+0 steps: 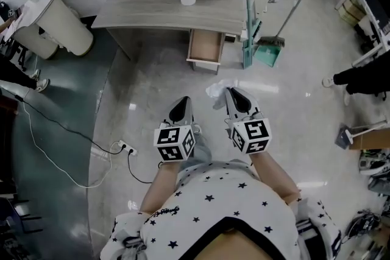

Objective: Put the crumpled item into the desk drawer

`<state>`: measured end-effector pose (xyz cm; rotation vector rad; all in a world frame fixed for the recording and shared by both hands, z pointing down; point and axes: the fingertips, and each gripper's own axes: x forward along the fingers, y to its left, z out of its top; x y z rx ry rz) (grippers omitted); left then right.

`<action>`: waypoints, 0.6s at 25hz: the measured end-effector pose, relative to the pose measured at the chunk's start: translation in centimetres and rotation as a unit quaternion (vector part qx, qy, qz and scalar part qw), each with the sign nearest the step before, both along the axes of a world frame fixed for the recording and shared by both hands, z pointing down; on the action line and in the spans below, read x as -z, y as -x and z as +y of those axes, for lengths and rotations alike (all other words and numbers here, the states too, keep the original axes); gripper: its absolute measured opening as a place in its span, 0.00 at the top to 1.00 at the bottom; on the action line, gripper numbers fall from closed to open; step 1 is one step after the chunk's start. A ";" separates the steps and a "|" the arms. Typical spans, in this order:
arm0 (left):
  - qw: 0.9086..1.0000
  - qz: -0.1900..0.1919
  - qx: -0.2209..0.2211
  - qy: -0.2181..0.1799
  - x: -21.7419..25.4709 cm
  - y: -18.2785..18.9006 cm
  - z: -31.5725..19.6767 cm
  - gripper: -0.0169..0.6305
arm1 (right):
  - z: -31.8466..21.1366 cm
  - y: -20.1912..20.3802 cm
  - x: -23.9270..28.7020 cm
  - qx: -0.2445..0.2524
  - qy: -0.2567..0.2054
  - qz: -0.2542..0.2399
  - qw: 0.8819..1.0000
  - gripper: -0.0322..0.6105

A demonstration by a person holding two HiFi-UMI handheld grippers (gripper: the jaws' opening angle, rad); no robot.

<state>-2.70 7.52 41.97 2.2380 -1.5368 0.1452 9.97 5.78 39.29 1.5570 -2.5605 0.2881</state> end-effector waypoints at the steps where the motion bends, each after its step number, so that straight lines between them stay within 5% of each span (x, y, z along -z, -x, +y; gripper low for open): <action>1: 1.000 0.000 -0.002 0.000 0.1 0.2 -0.9 0.95 | -0.8 0.2 0.1 -0.001 0.000 0.000 1.000 0.94; 15: 0.999 0.011 -0.031 0.009 0.1 3.8 -12.7 0.95 | -12.3 3.5 0.3 -0.028 0.004 0.009 1.000 0.94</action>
